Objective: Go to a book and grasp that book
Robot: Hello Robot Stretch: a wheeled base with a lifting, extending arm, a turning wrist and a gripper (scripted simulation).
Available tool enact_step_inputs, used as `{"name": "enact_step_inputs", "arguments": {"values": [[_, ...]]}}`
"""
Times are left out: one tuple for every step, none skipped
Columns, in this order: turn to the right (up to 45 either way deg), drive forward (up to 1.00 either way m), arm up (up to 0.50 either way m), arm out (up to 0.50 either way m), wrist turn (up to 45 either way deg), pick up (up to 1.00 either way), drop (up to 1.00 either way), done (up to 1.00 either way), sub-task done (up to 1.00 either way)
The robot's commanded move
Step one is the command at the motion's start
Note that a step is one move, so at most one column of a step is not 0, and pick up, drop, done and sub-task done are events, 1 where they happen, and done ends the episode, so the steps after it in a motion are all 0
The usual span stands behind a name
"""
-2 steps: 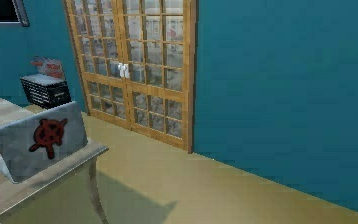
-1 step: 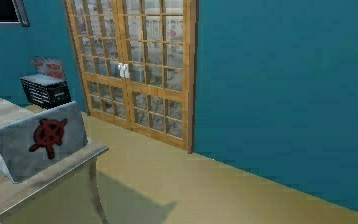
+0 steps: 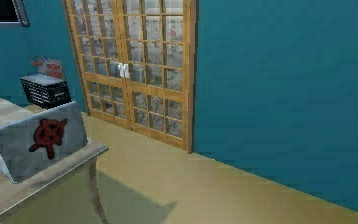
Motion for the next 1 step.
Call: {"name": "enact_step_inputs", "arguments": {"values": [[0.0,0.00,-0.30,0.00,0.0,0.00,0.00,0.00,0.00]]}}
